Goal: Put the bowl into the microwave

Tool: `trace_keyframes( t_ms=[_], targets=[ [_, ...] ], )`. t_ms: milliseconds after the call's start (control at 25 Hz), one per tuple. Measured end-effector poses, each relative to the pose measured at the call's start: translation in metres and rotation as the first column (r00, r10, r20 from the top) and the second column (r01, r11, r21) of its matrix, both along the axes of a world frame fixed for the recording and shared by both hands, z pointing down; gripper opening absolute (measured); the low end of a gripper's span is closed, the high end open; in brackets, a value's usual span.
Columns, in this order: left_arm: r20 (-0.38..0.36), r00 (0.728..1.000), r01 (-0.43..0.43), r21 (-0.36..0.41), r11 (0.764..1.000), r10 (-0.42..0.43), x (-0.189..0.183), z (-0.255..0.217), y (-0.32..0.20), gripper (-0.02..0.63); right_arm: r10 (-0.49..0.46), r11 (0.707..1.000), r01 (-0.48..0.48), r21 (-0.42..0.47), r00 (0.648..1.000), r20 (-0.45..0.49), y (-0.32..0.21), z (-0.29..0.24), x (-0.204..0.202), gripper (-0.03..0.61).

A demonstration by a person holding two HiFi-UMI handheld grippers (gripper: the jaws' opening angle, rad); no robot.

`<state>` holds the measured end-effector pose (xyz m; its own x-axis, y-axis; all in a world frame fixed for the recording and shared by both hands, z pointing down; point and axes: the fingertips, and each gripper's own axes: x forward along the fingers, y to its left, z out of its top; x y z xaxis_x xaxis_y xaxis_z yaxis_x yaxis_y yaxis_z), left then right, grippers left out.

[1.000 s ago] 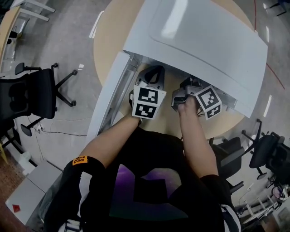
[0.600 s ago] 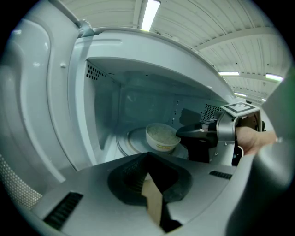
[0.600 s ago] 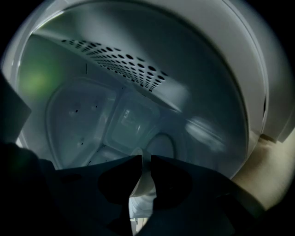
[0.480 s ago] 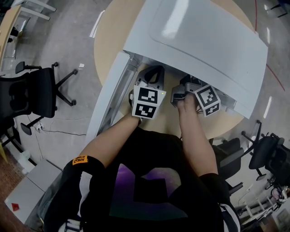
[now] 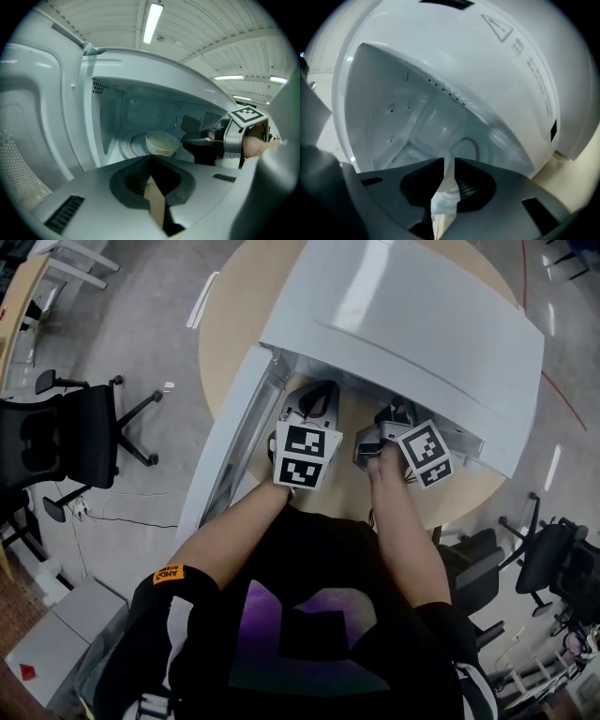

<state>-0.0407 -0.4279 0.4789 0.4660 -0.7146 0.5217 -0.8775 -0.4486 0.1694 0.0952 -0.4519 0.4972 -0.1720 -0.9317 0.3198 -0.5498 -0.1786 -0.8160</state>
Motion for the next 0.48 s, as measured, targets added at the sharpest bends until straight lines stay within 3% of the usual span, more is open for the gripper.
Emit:
trace_keyframes(
  t_ms=[280, 400, 480],
  targets=[
    [-0.061, 0.998, 0.003, 0.017, 1.0, -0.002, -0.002, -0.012, 0.014, 0.046, -0.116, 0.993, 0.12, 0.008, 0.972, -0.204, 0.034, -0.019, -0.017, 0.06],
    [-0.069, 0.998, -0.003, 0.023, 1.0, 0.005, 0.0, -0.012, 0.021, 0.046, -0.184, 0.977, 0.208, 0.036, 0.921, -0.344, 0.046, -0.039, -0.026, 0.06],
    [-0.06, 0.998, -0.014, 0.031, 0.999, 0.015, 0.001, -0.014, 0.026, 0.046, -0.217, 0.967, 0.255, 0.025, 0.868, -0.447, 0.055, -0.049, -0.031, 0.06]
  ],
)
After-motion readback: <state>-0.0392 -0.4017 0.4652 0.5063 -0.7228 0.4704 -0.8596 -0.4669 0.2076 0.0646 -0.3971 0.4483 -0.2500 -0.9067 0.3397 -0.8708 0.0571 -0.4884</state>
